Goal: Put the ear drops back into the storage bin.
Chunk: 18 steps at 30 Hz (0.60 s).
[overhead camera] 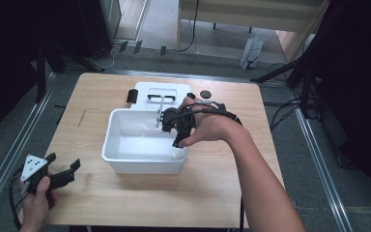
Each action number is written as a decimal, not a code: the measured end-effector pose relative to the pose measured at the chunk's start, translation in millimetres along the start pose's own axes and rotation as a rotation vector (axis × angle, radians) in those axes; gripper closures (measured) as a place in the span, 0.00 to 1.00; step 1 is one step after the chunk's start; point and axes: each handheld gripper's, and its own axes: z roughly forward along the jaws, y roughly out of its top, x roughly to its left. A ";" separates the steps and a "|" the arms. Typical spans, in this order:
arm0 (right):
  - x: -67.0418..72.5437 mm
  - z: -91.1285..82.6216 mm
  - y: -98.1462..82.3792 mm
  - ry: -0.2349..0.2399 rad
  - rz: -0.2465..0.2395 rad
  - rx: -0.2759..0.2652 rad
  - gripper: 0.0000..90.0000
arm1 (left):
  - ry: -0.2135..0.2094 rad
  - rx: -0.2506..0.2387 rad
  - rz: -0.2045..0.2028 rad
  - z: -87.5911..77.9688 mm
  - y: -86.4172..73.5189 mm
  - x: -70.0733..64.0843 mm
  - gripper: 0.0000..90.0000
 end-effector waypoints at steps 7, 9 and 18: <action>-2.4 -23.0 -12.4 -0.016 0.042 -0.013 0.44 | 0.001 0.001 0.001 -0.2 0.1 -0.1 0.11; -3.1 -26.7 -17.3 -0.014 0.042 -0.015 0.44 | 0.001 0.001 0.001 -0.1 0.1 -0.1 0.11; -6.4 -35.3 -47.1 -0.016 0.082 -0.012 0.38 | 0.005 0.004 0.002 0.0 0.2 -0.1 0.11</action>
